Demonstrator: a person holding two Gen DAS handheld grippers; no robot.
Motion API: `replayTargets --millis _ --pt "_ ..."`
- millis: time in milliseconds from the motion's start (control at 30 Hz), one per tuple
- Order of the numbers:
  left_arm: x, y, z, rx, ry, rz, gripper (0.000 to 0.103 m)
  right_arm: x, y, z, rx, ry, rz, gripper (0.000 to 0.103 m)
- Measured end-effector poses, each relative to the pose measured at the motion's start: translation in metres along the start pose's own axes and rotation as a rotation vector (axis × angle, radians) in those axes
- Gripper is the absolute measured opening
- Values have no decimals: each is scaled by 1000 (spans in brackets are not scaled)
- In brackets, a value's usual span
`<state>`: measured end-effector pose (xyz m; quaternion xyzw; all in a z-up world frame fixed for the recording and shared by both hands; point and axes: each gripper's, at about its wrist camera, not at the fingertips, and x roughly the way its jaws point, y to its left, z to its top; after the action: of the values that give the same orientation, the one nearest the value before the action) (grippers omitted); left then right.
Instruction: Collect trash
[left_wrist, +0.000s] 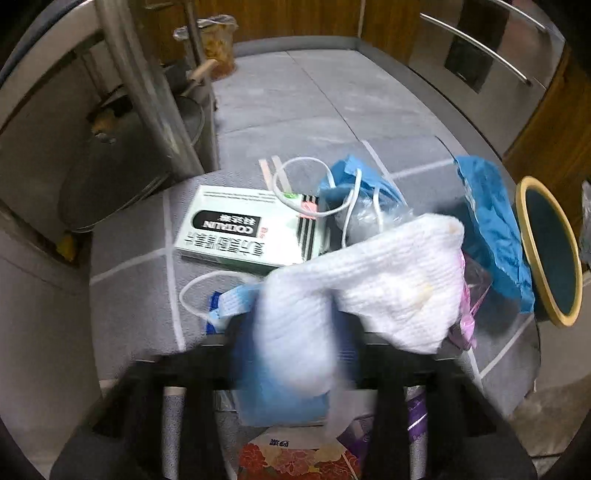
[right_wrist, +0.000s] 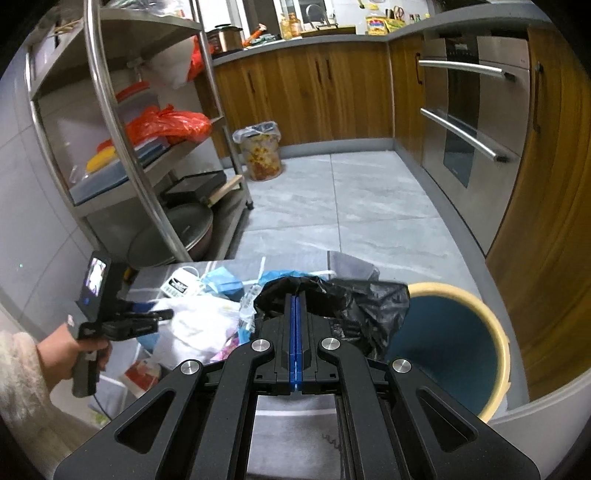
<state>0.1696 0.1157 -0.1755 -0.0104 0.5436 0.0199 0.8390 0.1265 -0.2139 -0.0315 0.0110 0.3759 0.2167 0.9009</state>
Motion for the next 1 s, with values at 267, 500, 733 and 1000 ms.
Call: replayTargets --millis 267,500,733,1000 --pt "-50 -5 13 -15 -153 -49 4 -2 -9 5 39 -19 -8 1" --pt "-108 -14 22 -2 -277 -125 4 -6 -15 7 68 -38 -23 1" --pt "-131 -22 13 68 -285 -129 4 -12 -15 4 66 -47 -24 1" --pt "-106 -19 2 93 -199 -69 4 -16 -16 3 62 -51 -25 1"
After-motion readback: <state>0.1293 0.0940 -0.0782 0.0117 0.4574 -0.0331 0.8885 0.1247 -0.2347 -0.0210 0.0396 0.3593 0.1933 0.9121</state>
